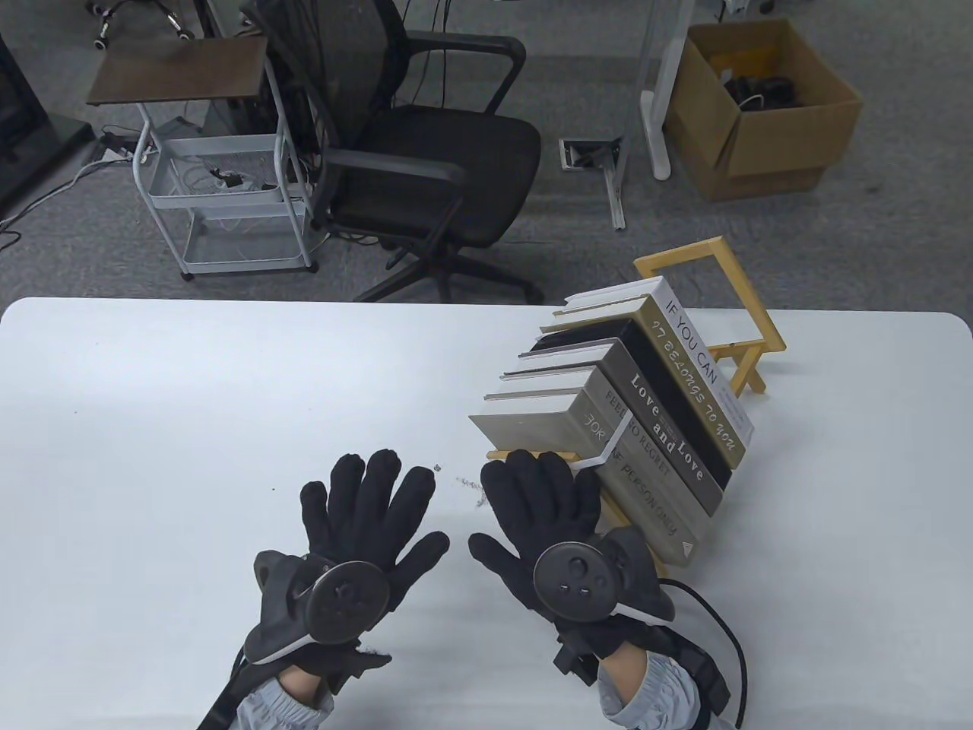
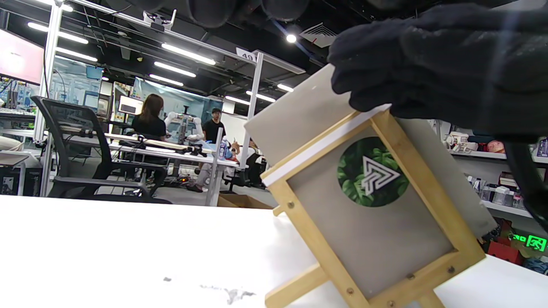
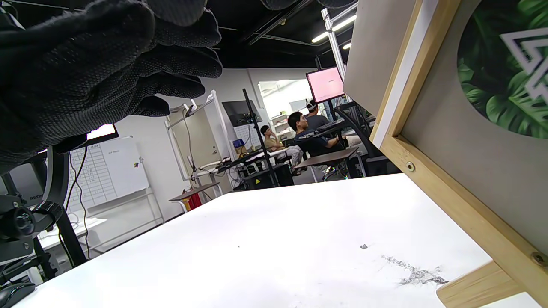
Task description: Push a thick book into a tightly packed book rack slot
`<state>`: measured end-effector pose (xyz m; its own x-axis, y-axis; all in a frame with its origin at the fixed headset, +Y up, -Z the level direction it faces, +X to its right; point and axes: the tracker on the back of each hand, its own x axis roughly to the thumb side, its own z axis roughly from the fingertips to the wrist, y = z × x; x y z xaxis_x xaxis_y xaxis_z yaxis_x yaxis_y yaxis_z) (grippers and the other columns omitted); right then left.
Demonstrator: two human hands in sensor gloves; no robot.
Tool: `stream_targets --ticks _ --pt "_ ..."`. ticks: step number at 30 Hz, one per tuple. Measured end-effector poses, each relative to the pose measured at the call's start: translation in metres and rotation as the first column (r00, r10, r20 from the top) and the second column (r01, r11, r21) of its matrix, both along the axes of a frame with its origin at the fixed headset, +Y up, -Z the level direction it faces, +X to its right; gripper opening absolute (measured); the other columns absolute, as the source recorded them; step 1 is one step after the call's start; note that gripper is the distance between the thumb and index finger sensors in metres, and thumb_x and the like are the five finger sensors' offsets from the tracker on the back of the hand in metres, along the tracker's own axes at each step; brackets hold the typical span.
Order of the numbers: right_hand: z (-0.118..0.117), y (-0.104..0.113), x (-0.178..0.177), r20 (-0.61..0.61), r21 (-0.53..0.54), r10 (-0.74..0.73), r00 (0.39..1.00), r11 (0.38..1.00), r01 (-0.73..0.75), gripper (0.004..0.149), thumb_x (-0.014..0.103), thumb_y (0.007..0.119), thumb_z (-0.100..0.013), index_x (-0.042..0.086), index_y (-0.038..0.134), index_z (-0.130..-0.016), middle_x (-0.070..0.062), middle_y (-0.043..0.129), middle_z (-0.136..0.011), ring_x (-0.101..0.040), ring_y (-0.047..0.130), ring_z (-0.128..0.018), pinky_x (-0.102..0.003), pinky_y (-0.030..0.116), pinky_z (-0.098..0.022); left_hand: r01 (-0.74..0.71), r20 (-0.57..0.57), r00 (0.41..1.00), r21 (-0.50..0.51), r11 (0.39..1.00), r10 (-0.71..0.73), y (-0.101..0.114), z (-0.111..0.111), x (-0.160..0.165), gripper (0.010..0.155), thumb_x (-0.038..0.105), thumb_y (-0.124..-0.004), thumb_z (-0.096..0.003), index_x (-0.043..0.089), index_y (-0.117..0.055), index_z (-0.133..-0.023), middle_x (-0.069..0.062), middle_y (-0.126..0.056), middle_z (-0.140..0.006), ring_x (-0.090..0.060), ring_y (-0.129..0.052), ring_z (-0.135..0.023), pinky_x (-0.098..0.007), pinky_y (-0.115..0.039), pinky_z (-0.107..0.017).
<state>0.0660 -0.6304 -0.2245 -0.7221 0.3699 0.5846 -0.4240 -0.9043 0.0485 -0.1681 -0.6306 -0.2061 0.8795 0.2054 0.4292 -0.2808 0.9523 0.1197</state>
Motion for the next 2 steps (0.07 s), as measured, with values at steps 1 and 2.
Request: stream_targets --ticks 1,2 --pt "-0.0001 0.0000 0.0000 0.000 0.000 -0.001 1.000 1.000 0.001 0.075 0.043 0.057 -0.070 -0.003 0.031 -0.122 -0.043 0.027 -0.121 -0.071 0.021 -0.100 -0.082 0.013 -0.059 0.000 0.000 1.000 0.000 1.000 0.000 0.0000 0.0000 0.0000 0.069 0.064 -0.048 -0.0691 0.027 -0.037 -0.126 -0.025 -0.035 -0.131 -0.063 -0.034 -0.113 -0.083 -0.031 -0.073" --pt "-0.0001 -0.0001 -0.0001 0.000 0.001 -0.001 1.000 1.000 0.001 0.075 0.043 0.058 -0.070 -0.003 0.032 -0.122 -0.042 0.027 -0.121 -0.071 0.021 -0.100 -0.082 0.013 -0.059 0.000 -0.001 1.000 0.000 1.000 0.000 0.0002 0.0001 0.0000 0.069 0.064 -0.048 -0.0691 0.027 -0.037 -0.126 -0.025 -0.035 -0.131 -0.063 -0.035 -0.113 -0.083 -0.031 -0.073"
